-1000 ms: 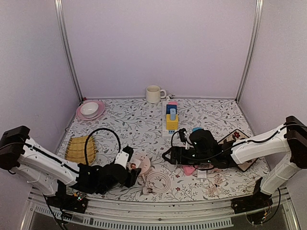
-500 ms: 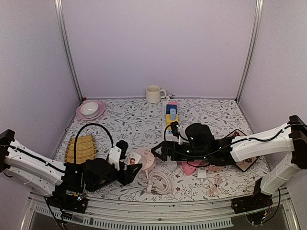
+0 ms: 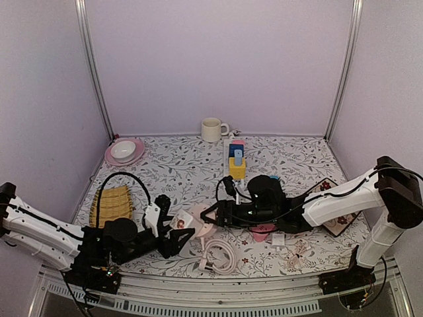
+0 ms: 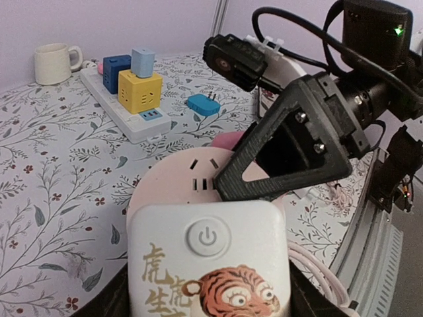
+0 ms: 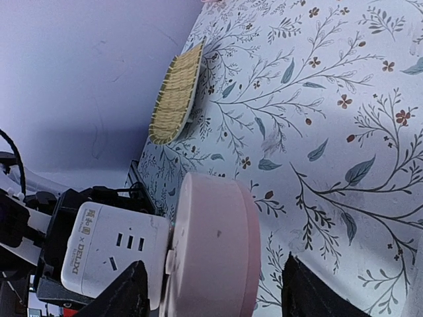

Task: Pull the plug off the socket

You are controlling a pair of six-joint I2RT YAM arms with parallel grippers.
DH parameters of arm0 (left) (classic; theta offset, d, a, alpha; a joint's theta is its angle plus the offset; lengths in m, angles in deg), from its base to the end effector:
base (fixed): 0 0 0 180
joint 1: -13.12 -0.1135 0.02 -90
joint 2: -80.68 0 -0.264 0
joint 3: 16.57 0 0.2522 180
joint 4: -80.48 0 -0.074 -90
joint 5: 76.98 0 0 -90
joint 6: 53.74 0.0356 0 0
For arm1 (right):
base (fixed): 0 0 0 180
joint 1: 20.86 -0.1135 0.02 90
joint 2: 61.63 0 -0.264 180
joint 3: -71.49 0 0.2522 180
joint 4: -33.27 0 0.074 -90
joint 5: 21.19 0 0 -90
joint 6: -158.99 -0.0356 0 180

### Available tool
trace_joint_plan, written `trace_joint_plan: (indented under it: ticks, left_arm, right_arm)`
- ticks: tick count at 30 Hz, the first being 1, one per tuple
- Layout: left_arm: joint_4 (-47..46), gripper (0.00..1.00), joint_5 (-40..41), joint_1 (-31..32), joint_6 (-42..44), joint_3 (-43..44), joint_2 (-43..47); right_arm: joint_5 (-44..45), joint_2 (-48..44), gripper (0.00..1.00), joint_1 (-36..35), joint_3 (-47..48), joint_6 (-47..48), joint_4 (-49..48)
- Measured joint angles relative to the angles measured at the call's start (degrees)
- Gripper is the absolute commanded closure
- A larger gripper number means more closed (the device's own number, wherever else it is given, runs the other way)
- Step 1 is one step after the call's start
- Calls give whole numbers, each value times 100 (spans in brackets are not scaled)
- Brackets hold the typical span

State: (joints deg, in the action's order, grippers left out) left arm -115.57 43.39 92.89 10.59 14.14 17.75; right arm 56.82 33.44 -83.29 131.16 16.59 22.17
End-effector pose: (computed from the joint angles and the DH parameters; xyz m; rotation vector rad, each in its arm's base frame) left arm 0.0557 -0.2072 0.1850 0.5059 1.8209 -0.8025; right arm 0.1546 0.3120 0.1856 -0.3587 2.2923 1.3904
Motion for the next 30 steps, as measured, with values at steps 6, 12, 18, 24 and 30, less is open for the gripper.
trace_joint_plan:
  ticks: [6, 12, 18, 24, 30]
  left_arm:
    - [-37, 57, -15, 7, 98, 4, -125]
    - [-48, 57, -28, 11, 249, 4, -142]
    - [11, 57, -39, 15, 372, 2, -13]
    - [160, 56, -76, 28, 544, -57, 284]
    - [295, 55, -125, 31, 649, -107, 442]
  right_arm:
    - [-111, 122, 74, -42, -11, -350, -229]
    - [2, 122, 91, -46, -11, -546, -262]
    - [157, 122, 96, -57, -39, -619, -358]
    - [323, 122, 96, -125, -66, -693, -494]
    - [391, 212, 96, -168, -66, -730, -608]
